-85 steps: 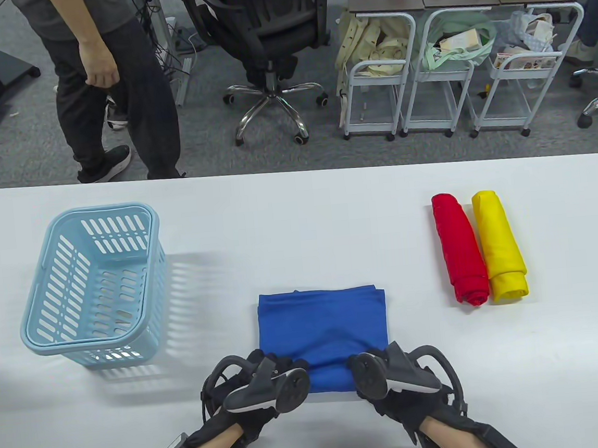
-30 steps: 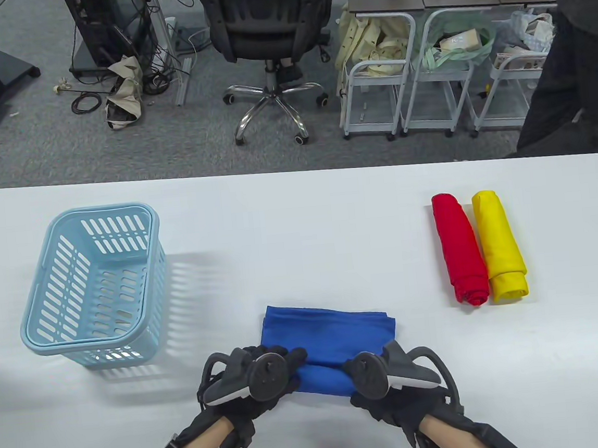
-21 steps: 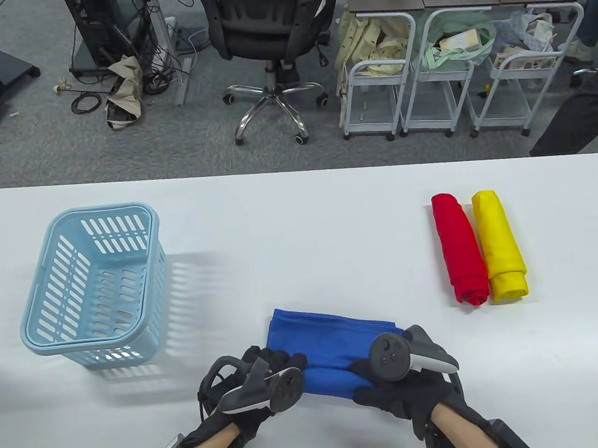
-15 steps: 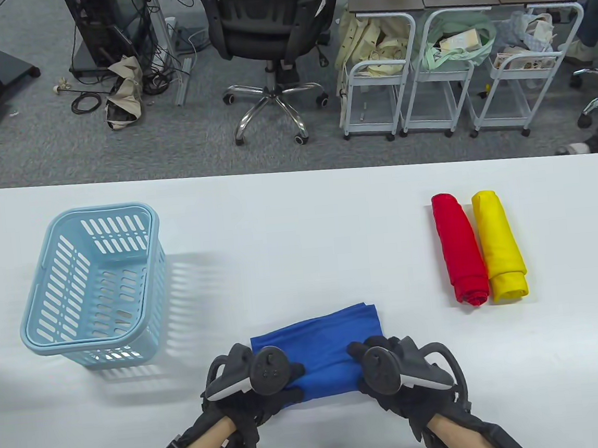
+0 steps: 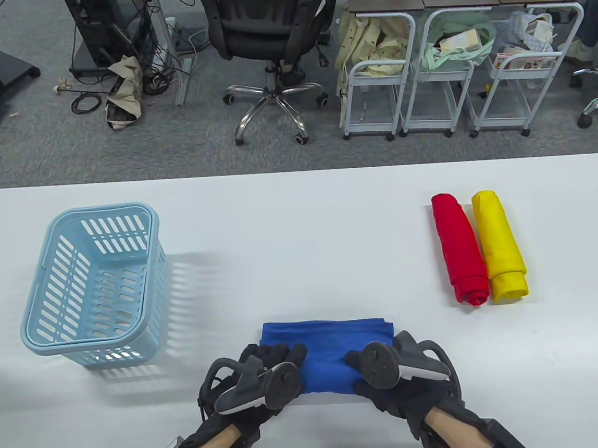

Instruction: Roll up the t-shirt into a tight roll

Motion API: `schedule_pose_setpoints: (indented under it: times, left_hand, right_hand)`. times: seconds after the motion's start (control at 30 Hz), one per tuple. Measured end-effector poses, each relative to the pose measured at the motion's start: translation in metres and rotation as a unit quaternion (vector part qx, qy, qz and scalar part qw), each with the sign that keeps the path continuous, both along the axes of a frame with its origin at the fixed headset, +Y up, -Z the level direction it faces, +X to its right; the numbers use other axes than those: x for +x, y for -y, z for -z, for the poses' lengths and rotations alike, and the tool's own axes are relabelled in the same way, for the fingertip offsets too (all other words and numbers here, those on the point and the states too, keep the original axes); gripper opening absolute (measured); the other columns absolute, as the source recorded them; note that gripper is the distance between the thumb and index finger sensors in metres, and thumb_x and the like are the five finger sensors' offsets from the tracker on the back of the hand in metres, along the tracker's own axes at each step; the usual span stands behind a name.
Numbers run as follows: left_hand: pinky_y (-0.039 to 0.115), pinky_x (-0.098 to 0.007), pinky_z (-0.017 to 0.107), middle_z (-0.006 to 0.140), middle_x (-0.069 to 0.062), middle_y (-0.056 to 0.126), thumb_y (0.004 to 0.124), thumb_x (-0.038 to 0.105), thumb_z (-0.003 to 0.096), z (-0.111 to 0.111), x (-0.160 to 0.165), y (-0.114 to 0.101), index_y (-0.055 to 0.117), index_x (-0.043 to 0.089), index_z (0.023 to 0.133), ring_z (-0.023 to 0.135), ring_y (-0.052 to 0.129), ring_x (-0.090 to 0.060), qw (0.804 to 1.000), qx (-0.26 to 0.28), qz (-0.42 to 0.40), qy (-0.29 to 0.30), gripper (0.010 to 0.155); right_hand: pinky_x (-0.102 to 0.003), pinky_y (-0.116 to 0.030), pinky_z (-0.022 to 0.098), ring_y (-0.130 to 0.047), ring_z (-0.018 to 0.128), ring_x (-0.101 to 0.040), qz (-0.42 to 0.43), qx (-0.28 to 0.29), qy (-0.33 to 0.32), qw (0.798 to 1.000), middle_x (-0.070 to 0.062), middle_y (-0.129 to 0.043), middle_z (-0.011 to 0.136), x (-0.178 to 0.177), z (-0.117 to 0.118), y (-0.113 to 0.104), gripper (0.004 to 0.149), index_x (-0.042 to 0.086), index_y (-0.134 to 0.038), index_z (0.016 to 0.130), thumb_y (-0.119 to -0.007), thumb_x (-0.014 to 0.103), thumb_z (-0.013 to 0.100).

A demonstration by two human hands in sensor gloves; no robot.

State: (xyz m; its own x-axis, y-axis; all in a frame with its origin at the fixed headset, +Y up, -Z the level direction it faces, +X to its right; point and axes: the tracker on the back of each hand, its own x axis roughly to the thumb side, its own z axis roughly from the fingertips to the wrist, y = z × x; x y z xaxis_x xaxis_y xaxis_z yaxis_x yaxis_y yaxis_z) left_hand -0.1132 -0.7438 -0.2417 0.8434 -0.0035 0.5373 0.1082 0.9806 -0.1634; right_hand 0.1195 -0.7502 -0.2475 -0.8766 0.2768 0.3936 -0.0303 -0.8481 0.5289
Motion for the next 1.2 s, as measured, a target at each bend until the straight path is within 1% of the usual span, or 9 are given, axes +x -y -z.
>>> schedule_pose_setpoints:
  times: [0.2,0.37,0.5,0.67,0.73,0.83,0.97,1.1,1.2]
  left_hand:
    - [0.056,-0.059,0.076,0.116,-0.01,0.058,0.068,0.06,0.0456,-0.003,0.005,0.007,0.041,0.027,0.115,0.102,0.067,-0.034,0.999,-0.009,0.035,0.022,0.082]
    - [0.067,-0.053,0.073,0.1,-0.002,0.081,0.07,0.052,0.0482,0.002,0.007,0.009,0.057,0.028,0.109,0.086,0.087,-0.026,0.999,0.0,0.042,0.032,0.067]
    - [0.074,-0.051,0.067,0.087,-0.003,0.093,0.071,0.049,0.0485,0.011,-0.004,0.007,0.067,0.023,0.104,0.07,0.096,-0.024,0.994,-0.093,-0.062,0.003,0.062]
    - [0.074,-0.05,0.064,0.083,-0.005,0.096,0.067,0.049,0.0504,0.024,-0.02,0.01,0.064,0.023,0.106,0.064,0.097,-0.025,0.978,-0.151,-0.136,-0.047,0.062]
    - [0.073,-0.052,0.065,0.084,-0.006,0.095,0.065,0.05,0.0512,0.02,-0.018,0.009,0.057,0.027,0.109,0.065,0.096,-0.026,0.982,-0.132,-0.124,-0.044,0.063]
    - [0.062,-0.056,0.073,0.106,-0.01,0.073,0.062,0.059,0.0483,0.009,-0.01,0.007,0.044,0.035,0.113,0.087,0.082,-0.032,0.997,-0.059,-0.042,-0.018,0.071]
    - [0.052,-0.06,0.077,0.116,-0.011,0.053,0.067,0.065,0.0436,-0.001,0.006,0.009,0.04,0.028,0.115,0.101,0.064,-0.034,0.998,0.017,0.049,0.023,0.085]
    - [0.063,-0.054,0.074,0.102,-0.002,0.075,0.07,0.057,0.0457,-0.002,0.018,0.015,0.05,0.026,0.111,0.088,0.081,-0.026,0.996,0.03,0.077,0.035,0.075]
    - [0.072,-0.051,0.069,0.09,-0.002,0.088,0.073,0.053,0.046,0.006,0.016,0.008,0.062,0.023,0.106,0.075,0.092,-0.024,0.999,-0.018,0.022,0.018,0.067]
  right_hand:
    - [-0.05,-0.066,0.062,-0.079,0.079,-0.03,0.041,-0.042,0.016,0.998,-0.014,-0.064,0.101,0.014,0.006,0.002,0.061,0.015,-0.037,0.115,-0.052,0.043,0.063]
    - [-0.053,-0.06,0.067,-0.071,0.089,-0.033,0.006,0.009,0.032,0.999,-0.015,-0.053,0.109,0.011,0.001,-0.003,0.067,0.016,-0.03,0.116,-0.055,0.048,0.063]
    - [-0.057,-0.046,0.074,-0.047,0.106,-0.037,-0.049,0.114,0.022,0.992,-0.014,-0.027,0.117,0.002,-0.009,-0.018,0.067,0.025,-0.022,0.116,-0.061,0.045,0.064]
    - [-0.061,-0.041,0.075,-0.038,0.109,-0.04,-0.131,0.111,-0.014,0.985,-0.014,-0.019,0.119,-0.018,-0.015,0.003,0.083,0.024,-0.015,0.116,-0.069,0.051,0.059]
    - [-0.059,-0.043,0.075,-0.043,0.108,-0.038,-0.15,0.124,-0.013,0.981,-0.013,-0.022,0.119,-0.021,-0.011,0.005,0.079,0.025,-0.014,0.115,-0.066,0.049,0.06]
    - [-0.057,-0.05,0.072,-0.057,0.101,-0.036,-0.107,0.096,-0.005,0.99,-0.014,-0.037,0.117,-0.017,-0.005,-0.001,0.072,0.024,-0.025,0.116,-0.065,0.048,0.06]
    - [-0.052,-0.061,0.067,-0.073,0.088,-0.034,-0.033,0.029,0.001,0.999,-0.015,-0.054,0.111,-0.001,-0.002,-0.004,0.07,0.02,-0.033,0.116,-0.063,0.048,0.06]
    - [-0.05,-0.067,0.063,-0.08,0.081,-0.031,0.015,-0.026,0.022,0.999,-0.016,-0.062,0.106,0.012,0.002,-0.001,0.071,0.014,-0.032,0.117,-0.057,0.051,0.062]
    - [-0.055,-0.056,0.07,-0.066,0.094,-0.037,-0.05,0.052,0.057,0.996,-0.019,-0.045,0.114,0.009,-0.001,-0.007,0.073,0.015,-0.024,0.118,-0.054,0.051,0.063]
